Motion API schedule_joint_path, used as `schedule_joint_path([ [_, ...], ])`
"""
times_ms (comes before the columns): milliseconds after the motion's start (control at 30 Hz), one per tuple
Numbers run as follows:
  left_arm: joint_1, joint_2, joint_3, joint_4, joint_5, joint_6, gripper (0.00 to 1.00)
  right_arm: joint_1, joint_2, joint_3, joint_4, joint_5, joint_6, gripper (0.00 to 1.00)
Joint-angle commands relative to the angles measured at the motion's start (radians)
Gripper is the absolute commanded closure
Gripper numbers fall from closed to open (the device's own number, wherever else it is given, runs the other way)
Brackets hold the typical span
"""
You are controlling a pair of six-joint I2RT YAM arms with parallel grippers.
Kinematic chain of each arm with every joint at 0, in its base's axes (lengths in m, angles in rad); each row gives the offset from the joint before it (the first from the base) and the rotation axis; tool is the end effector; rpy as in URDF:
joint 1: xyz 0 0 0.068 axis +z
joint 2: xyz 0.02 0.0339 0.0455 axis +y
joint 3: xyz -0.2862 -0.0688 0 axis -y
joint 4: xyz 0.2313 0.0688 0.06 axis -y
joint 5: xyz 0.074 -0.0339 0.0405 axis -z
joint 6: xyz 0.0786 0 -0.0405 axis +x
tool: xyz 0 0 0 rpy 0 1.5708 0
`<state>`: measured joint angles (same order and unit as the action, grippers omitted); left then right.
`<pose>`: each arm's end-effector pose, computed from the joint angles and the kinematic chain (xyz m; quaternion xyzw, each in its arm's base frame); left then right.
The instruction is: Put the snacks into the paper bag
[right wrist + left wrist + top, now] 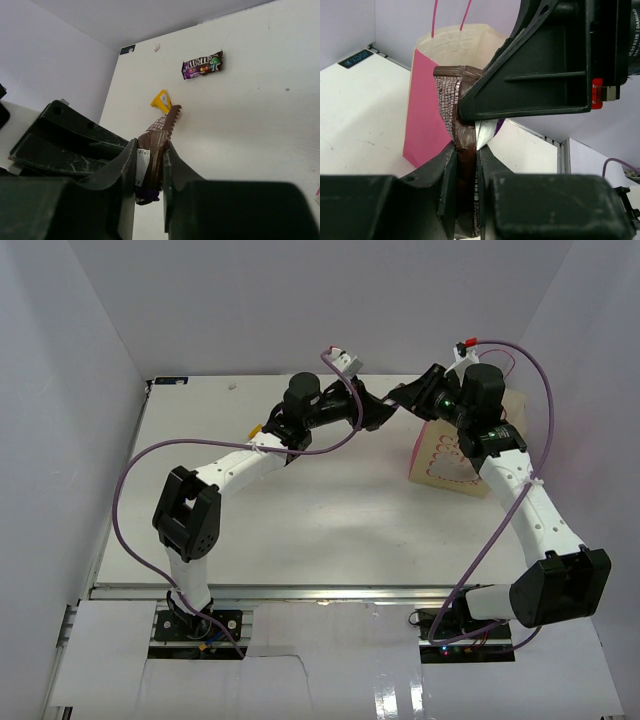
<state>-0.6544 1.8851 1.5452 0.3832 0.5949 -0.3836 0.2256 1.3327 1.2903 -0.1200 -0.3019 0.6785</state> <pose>0.3584 -0.3305 0.3712 0.2990 0.6266 -0.5185 0.4991 0.3195 0.0973 0.4177 0.0743 0.7561 0.3827 0.5257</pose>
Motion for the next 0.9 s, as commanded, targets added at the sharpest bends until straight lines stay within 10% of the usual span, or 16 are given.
schedule_joint_path([
  [0, -0.004, -0.064, 0.016, 0.059, 0.003, -0.006, 0.69, 0.003, -0.024, -0.009, 0.028, -0.016, -0.008, 0.84],
  [200, -0.001, -0.118, -0.022, 0.065, -0.069, -0.024, 0.13, -0.003, -0.033, 0.039, 0.068, -0.068, -0.092, 0.92],
  [600, 0.243, -0.385, -0.406, -0.056, -0.208, -0.245, 0.05, -0.158, -0.139, 0.205, 0.005, -0.057, -0.804, 0.92],
  [867, 0.354, -0.281, -0.298, -0.621, -0.602, -0.420, 0.02, -0.195, -0.121, 0.152, -0.030, 0.132, -0.918, 0.92],
])
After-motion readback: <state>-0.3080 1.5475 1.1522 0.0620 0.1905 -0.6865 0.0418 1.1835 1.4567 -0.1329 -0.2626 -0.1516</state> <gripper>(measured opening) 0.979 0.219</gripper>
